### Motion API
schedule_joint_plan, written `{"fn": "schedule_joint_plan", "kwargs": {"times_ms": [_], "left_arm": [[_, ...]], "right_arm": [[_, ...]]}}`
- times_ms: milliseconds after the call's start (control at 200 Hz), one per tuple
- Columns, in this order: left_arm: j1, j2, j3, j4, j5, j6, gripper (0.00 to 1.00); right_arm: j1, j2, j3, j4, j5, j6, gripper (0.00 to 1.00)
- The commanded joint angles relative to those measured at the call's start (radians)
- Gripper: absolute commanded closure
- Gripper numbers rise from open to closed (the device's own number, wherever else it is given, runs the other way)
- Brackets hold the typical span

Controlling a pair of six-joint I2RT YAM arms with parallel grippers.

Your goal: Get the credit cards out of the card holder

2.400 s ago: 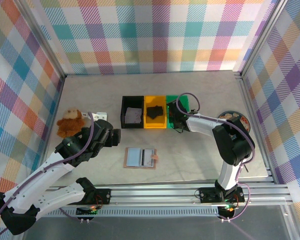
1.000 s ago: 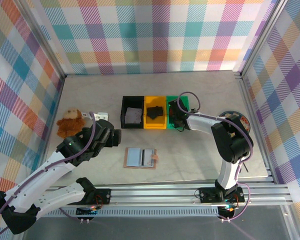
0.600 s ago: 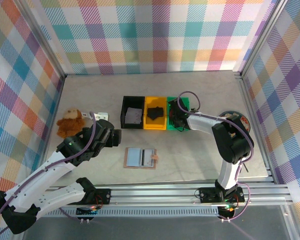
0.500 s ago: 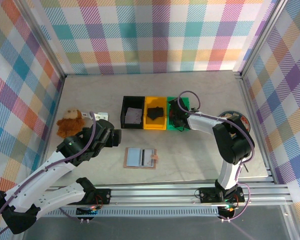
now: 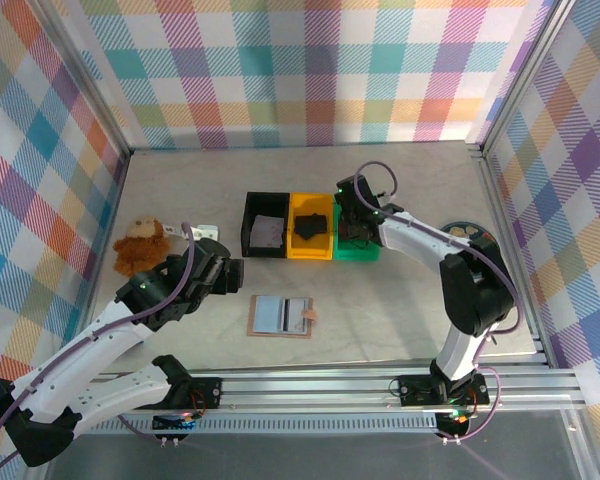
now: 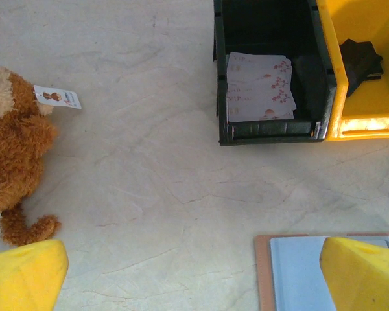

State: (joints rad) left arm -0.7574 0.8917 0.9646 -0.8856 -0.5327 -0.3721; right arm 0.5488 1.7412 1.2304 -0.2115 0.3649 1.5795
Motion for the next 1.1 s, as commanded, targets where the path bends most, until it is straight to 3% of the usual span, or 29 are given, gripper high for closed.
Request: {"fn": "schedule_joint_plan", "kwargs": {"times_ms": [0,265,615,855,1095], "left_arm": [[0.0,0.004,-0.009,0.008,0.004,0.019,0.0],[0.0,0.023,-0.007,0.007,0.007,0.018,0.0],[0.0,0.038,-0.004,0.004,0.017,0.015,0.0],[0.0,0.044,0.005,-0.005,0.026,0.01,0.0],[0.0,0.05,0.024,-0.028,0.053,0.001,0.0]], "right_arm": [[-0.003,-0.047,0.039,-0.078,-0.013,-0.096,0.22],[-0.003,-0.075,0.068,-0.124,-0.058,-0.195,0.0],[0.002,-0.134,0.095,-0.2,-0.17,-0.392,0.01],[0.019,-0.226,0.052,-0.24,-0.141,-0.492,0.01],[0.059,-0.282,0.0,-0.252,-0.192,-0.638,0.01]]}}
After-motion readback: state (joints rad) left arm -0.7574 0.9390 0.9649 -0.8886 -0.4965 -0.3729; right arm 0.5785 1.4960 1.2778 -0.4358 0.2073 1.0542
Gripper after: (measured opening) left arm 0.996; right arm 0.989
